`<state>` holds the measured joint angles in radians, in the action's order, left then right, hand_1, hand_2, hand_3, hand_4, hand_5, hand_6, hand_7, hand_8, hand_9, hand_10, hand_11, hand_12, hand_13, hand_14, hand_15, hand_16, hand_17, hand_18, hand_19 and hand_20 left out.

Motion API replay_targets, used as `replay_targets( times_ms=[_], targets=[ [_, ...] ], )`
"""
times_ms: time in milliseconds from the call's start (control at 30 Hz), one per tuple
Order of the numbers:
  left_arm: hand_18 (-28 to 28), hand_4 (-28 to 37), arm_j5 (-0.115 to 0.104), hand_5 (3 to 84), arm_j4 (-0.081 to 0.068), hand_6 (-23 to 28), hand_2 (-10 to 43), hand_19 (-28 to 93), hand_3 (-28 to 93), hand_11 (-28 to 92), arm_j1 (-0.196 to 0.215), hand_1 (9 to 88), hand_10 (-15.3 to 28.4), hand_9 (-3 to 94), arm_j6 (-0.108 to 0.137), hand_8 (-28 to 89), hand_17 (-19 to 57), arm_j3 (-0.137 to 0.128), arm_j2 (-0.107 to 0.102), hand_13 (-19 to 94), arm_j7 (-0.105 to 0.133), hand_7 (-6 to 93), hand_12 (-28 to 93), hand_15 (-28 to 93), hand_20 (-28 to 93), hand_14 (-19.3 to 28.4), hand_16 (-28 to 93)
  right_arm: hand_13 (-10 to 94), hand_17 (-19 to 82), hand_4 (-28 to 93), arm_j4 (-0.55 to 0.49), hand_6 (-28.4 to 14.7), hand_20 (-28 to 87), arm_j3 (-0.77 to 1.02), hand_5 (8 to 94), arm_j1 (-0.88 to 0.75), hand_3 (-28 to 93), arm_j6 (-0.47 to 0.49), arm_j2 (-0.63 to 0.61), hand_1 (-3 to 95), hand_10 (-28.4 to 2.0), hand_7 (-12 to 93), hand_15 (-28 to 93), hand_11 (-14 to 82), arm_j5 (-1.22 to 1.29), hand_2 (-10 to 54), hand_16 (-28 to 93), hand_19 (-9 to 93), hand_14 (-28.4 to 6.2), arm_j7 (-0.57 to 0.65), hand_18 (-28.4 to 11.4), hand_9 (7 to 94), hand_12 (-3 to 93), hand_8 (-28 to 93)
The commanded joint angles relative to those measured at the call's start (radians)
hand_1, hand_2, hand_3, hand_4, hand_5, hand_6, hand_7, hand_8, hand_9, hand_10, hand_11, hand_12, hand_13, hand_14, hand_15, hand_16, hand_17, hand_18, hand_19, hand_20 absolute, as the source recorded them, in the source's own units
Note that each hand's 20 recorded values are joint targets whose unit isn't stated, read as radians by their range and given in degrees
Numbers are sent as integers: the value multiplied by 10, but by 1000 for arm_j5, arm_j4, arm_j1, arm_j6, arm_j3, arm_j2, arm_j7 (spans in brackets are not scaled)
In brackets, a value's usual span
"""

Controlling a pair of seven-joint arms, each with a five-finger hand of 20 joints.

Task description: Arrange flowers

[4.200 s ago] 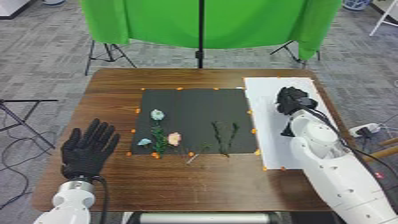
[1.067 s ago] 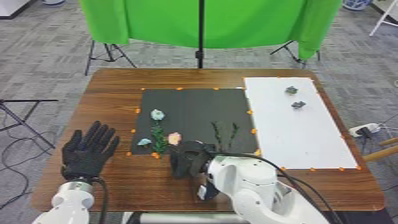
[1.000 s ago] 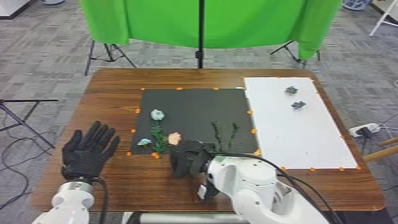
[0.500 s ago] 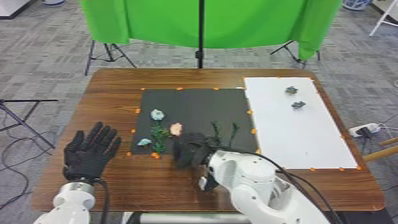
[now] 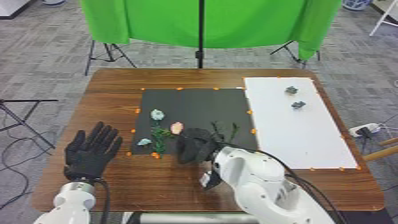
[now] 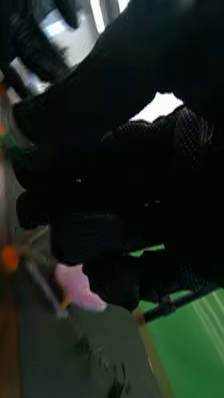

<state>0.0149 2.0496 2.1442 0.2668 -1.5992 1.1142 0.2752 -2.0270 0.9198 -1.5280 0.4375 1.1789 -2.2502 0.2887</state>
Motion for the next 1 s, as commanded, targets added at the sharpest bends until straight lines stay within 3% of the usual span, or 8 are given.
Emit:
replay_targets(
  times_ms=[33,267,300,367,500,600,867,1000],
  targets=[
    [166,-283,4,479,-24,114,146,437,781,240,-6,294,171,402,-2,-93,-74,16,11,307,-15,120,94,448,136,180,-94,589,293,-283,-44,-6,450,55,757,-11,752,-95,6,478,-138,138,760,159,47,-95,286,902,-152,-41,-244,714,162,-31],
    [166,-283,3,478,-11,114,146,436,780,241,8,293,170,402,-21,-93,-73,15,21,306,3,120,95,447,137,181,-94,538,271,-283,10,-10,472,189,711,67,807,-249,-55,421,-149,142,697,154,-22,-95,236,867,-153,39,-236,650,157,-110],
    [166,-283,-4,478,-7,114,145,436,781,241,10,292,170,402,-24,-93,-73,17,21,306,8,120,95,447,137,181,-94,529,266,-283,22,-15,464,207,693,83,814,-257,-89,417,-153,144,660,147,-26,-95,213,851,-151,63,-233,626,154,-121],
    [166,-283,-54,478,-4,114,145,435,781,241,5,292,170,402,-47,-93,-74,20,19,306,14,120,95,447,137,180,-94,405,226,-283,57,-29,408,253,611,95,835,-298,-154,393,-185,154,519,126,-92,-95,141,779,-168,74,-228,501,147,-131],
    [166,-283,-8,478,4,114,144,434,781,240,13,289,171,401,-51,-93,-74,18,12,306,28,119,95,447,137,181,-94,327,183,-283,151,-33,343,338,528,111,845,-343,-235,374,-191,147,395,103,-102,-95,111,706,-179,109,-230,424,142,-132],
    [167,-283,-52,478,9,114,143,434,781,240,17,289,170,402,-52,-93,-74,13,14,306,30,118,95,445,137,180,-94,285,152,-283,226,-31,309,408,508,92,851,-386,-270,369,-191,152,340,100,-45,-95,120,669,-186,114,-218,395,140,-133],
    [167,-283,-53,477,9,113,142,432,781,237,23,288,169,402,-55,-92,-74,10,12,307,41,117,95,442,137,179,-93,264,126,-283,345,-25,280,479,497,61,852,-330,-264,373,-183,165,288,97,10,-95,147,640,-175,141,-205,364,133,-142],
    [167,-283,-51,477,9,113,141,432,781,237,23,287,170,403,-55,-92,-74,17,13,308,35,116,96,440,138,178,-91,283,136,-283,394,-25,282,477,491,65,849,-297,-244,378,-172,165,291,101,-33,-95,150,647,-172,56,-208,372,131,-143]
  ],
)
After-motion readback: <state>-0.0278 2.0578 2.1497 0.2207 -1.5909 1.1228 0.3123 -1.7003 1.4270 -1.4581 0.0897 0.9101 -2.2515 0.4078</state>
